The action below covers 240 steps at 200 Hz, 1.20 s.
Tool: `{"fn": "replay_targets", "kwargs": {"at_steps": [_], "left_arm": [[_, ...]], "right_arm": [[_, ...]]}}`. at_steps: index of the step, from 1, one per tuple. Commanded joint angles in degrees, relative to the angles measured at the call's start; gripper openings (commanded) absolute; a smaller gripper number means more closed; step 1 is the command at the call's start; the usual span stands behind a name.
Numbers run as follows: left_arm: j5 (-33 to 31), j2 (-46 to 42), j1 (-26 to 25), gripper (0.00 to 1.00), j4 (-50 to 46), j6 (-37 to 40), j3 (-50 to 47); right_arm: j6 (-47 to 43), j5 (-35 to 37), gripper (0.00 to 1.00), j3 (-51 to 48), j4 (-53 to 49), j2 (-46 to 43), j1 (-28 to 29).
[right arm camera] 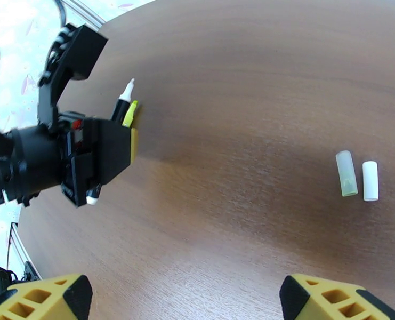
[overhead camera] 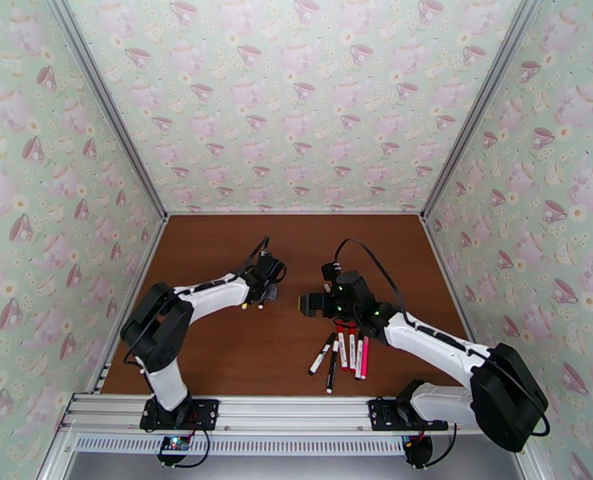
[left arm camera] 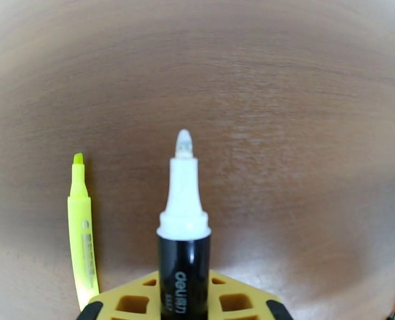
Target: Open the pen caps
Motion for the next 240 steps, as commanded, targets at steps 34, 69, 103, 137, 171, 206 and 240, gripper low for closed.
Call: {"fn": "replay_targets", "kwargs": {"at_steps": [34, 69, 103, 137, 171, 206, 240], "left_arm": [[-4.28, 4.39, 0.54, 0.21, -5.23, 0.12, 4.28], [-5.14, 5.52, 0.86, 0.24, -6.29, -0.41, 4.57], [-5.11, 6.13, 1.41, 0.25, -6.06, -0.25, 4.66], [-5.22, 5.84, 1.81, 0.32, -5.96, 0.55, 5.17], [-4.04, 3.52, 1.6, 0.33, -6.55, 0.82, 5.08], [2.7, -3.02, 0.32, 0.32, -5.2, 0.52, 1.61], [14.74, -10.15, -1.87, 0.32, -0.69, 0.77, -3.98]], "right_arm": [[0.55, 2.28, 1.0, -0.22, -2.04, -0.88, 0.4], [0.43, 2.12, 1.0, 0.3, -2.3, -0.15, 0.39], [0.13, 2.2, 1.0, 0.96, -2.78, 0.48, 0.36], [0.08, 2.13, 1.0, 1.4, -2.87, 1.03, 0.35], [0.65, 2.2, 1.0, 0.92, -2.47, 1.25, 0.38], [1.31, 4.5, 1.0, 0.31, -4.37, -0.45, 0.38], [1.18, 5.75, 1.0, -0.35, -8.24, -4.34, 0.32]]}}
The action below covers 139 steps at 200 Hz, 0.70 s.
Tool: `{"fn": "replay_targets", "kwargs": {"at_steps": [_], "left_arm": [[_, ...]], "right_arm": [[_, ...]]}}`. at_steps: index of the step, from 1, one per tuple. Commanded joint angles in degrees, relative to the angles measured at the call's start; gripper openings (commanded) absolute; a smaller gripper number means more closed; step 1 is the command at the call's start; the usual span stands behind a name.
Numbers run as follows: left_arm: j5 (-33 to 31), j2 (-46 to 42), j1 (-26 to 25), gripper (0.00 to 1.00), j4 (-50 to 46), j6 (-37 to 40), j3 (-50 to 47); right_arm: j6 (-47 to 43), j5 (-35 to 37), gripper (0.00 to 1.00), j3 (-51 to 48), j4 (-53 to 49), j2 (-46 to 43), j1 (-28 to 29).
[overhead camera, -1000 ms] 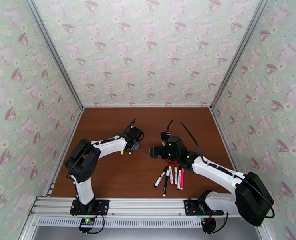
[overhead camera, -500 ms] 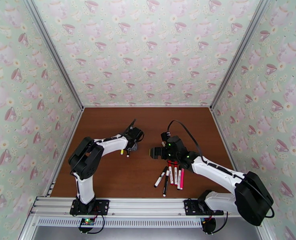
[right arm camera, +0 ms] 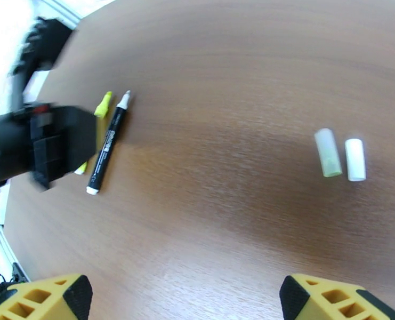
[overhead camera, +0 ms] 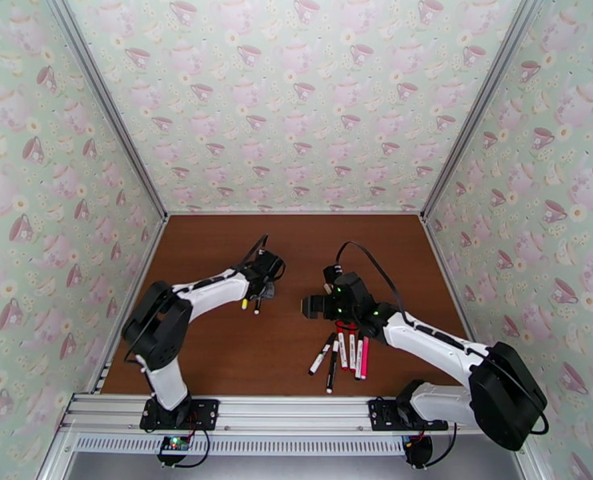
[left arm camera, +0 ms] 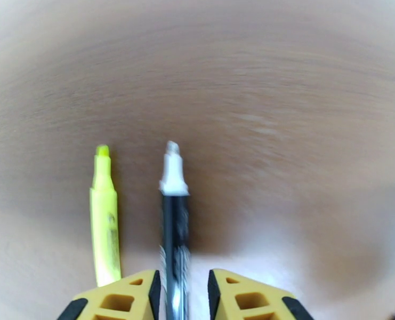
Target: Open the pen caps
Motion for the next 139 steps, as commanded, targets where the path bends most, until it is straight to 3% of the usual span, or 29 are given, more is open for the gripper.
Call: {"fn": "replay_targets", "kwargs": {"at_steps": [1, 47, 90, 139], "left_arm": [[11.28, -5.0, -1.73, 0.32, 3.97, 0.78, -3.73], [24.38, -10.1, -8.08, 0.36, 8.6, 1.81, -7.04], [27.08, -7.12, -17.22, 0.49, 11.27, 0.89, -6.33], [26.78, -0.08, -22.36, 0.48, 11.03, -0.6, -3.16]], "right_arm": [[0.65, 2.35, 1.0, -0.4, -3.82, -3.82, 0.37], [1.76, 6.7, 1.0, -1.32, -14.77, -11.45, 0.34], [5.08, 8.77, 0.98, -2.16, -23.76, -18.54, 0.35], [8.47, 8.39, 0.98, -3.05, -33.96, -29.02, 0.38]]}}
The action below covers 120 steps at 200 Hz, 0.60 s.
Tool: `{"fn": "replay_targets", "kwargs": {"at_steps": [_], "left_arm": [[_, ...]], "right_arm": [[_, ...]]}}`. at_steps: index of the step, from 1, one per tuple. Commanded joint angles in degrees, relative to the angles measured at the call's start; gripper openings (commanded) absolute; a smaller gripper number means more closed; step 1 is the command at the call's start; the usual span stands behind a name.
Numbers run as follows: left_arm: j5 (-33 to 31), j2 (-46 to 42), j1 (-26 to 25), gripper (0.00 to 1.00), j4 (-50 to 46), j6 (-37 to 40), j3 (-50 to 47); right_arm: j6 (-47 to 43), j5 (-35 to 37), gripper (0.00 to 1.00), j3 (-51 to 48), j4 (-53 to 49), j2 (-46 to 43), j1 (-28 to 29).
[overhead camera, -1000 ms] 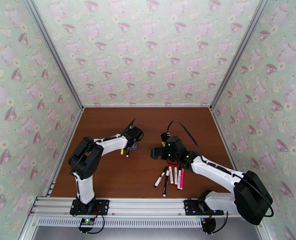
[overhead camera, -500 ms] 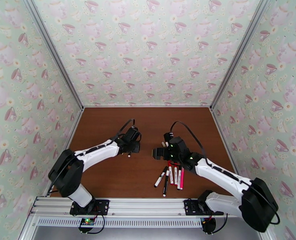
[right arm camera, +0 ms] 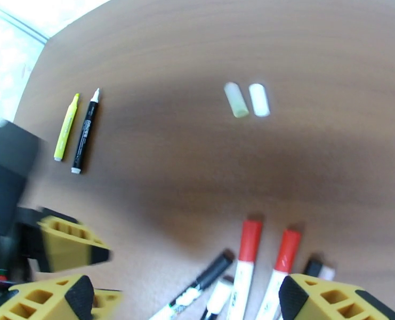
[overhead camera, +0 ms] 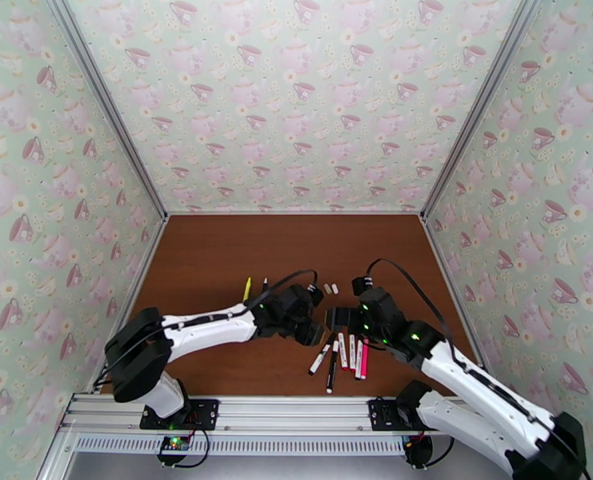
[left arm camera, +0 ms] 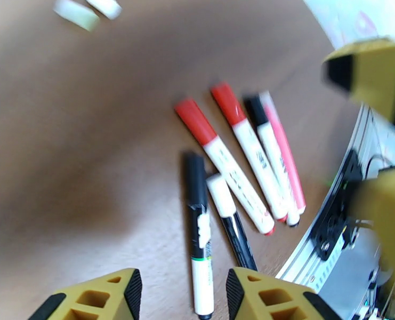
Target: Open the pen caps
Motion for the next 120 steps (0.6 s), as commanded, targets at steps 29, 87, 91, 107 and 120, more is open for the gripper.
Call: {"fn": "replay_targets", "kwargs": {"at_steps": [29, 87, 91, 107, 120], "left_arm": [[0.84, 6.82, -2.83, 0.49, -1.48, -1.57, 5.33], [-1.61, 12.16, -4.6, 0.48, -6.31, -1.33, 10.7], [-1.84, 12.39, -4.62, 0.48, -6.67, -1.31, 11.06], [-2.55, 13.87, -5.1, 0.45, -8.24, -1.22, 12.47], [-3.75, 14.81, -5.48, 0.44, -9.53, -1.22, 13.55]], "right_arm": [[4.44, -0.15, 0.98, -1.49, -12.31, -8.56, 0.34], [6.17, -0.3, 0.98, -2.49, -12.49, -11.43, 0.3], [6.15, -0.26, 0.98, -2.56, -12.34, -11.39, 0.34], [6.03, -0.06, 0.98, -2.56, -12.28, -11.37, 0.33], [6.07, 0.02, 0.98, -2.73, -12.26, -11.48, 0.36]]}}
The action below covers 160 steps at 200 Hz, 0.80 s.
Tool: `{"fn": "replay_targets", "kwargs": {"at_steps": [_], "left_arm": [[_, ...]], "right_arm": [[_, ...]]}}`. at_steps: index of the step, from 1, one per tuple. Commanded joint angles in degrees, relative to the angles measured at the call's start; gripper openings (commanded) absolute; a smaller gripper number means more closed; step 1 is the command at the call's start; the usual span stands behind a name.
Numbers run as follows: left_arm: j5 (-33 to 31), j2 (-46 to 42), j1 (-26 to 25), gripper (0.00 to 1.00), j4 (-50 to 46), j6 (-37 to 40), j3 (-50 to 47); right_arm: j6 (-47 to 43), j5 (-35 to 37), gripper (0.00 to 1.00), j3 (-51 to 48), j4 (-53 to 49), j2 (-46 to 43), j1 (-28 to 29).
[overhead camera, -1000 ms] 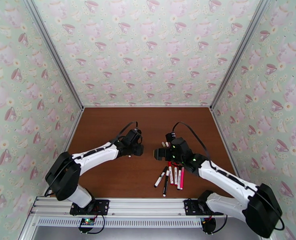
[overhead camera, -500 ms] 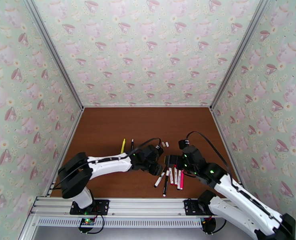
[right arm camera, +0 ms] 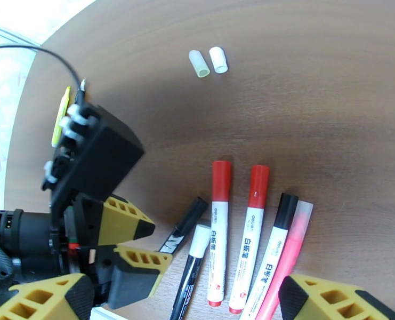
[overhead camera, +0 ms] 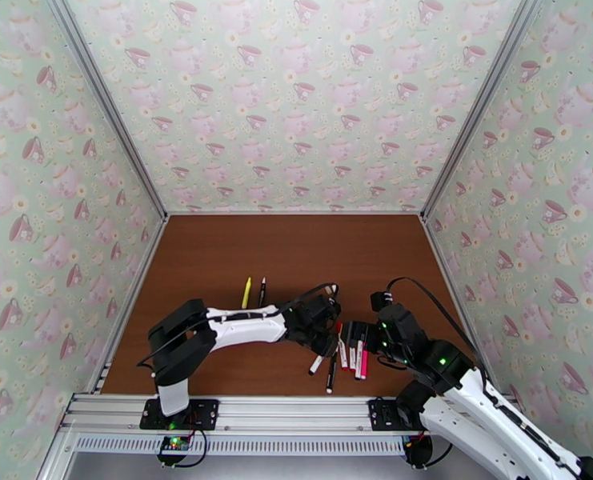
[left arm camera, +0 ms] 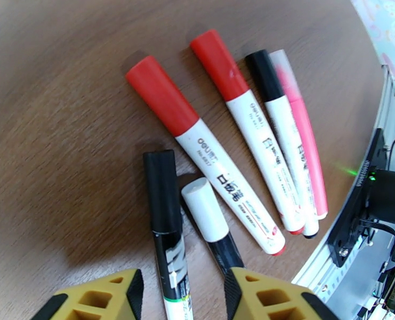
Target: Open the pen caps
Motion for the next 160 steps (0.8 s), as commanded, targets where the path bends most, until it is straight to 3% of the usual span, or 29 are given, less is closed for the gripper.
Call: {"fn": "replay_targets", "kwargs": {"at_steps": [1, 105, 160], "left_arm": [[-2.83, 2.25, -0.83, 0.44, -3.93, -0.41, 2.74], [-12.22, 5.4, -1.73, 0.33, -14.19, -0.65, 6.14], [-16.62, 6.15, -0.69, 0.18, -19.49, 0.39, 7.43]], "right_arm": [[0.95, 0.34, 0.98, -0.88, -1.01, -0.59, 0.32], [0.87, 0.26, 0.98, -1.89, 0.33, -0.48, 0.28], [1.28, 0.14, 0.98, -2.15, 1.97, 0.45, 0.33]]}}
